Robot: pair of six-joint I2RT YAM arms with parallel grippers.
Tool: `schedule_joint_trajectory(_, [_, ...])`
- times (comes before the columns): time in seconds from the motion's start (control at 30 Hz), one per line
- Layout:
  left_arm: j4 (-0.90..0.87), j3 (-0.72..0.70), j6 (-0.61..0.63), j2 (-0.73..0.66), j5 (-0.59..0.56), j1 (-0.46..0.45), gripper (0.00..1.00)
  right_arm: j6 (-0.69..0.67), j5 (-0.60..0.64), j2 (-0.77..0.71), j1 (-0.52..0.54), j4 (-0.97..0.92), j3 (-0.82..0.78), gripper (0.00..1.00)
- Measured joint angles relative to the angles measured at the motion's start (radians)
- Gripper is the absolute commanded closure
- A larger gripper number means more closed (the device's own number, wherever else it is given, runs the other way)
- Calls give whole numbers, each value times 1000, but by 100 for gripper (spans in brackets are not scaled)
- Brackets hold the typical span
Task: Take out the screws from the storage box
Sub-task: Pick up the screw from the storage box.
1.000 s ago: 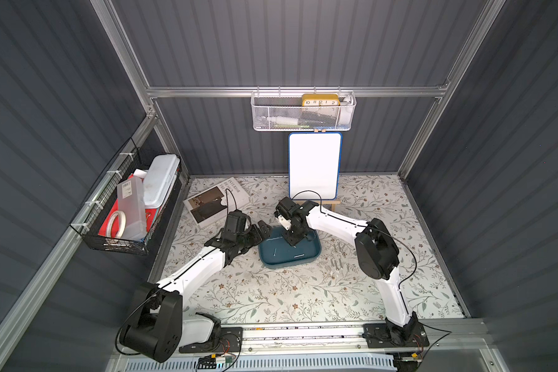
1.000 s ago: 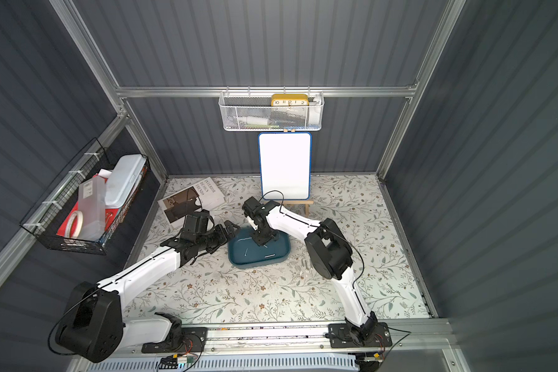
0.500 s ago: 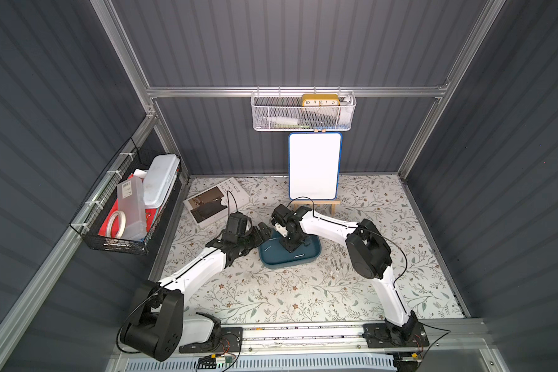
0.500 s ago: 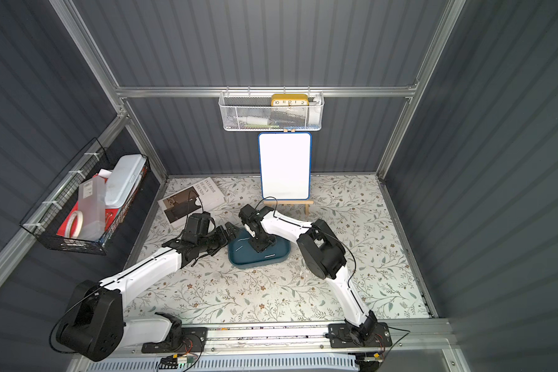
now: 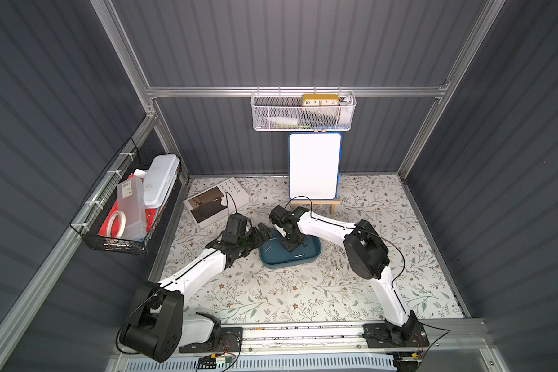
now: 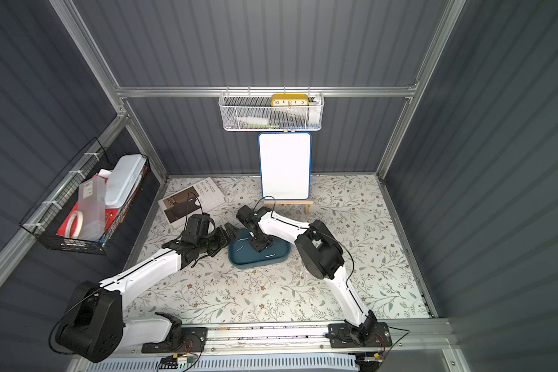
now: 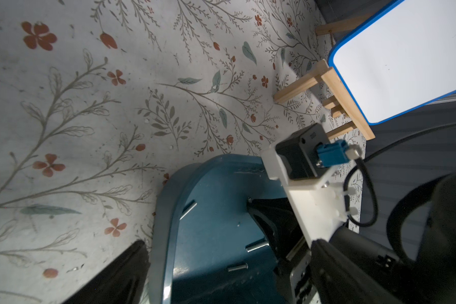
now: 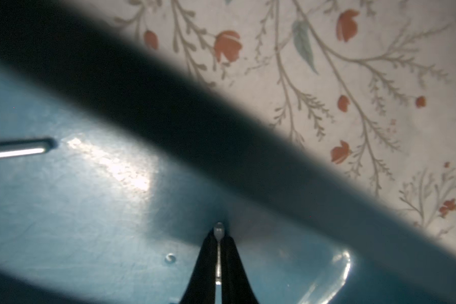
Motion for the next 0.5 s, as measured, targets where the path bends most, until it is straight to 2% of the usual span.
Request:
schedule_joint_trajectory(0.27, [4, -3, 0, 13, 1, 0, 1, 39, -11, 1, -62, -12, 8, 96])
schedule_joint_trajectory(0.5, [14, -3, 1, 28, 10, -8, 6, 48, -20, -1, -59, -12, 8, 96])
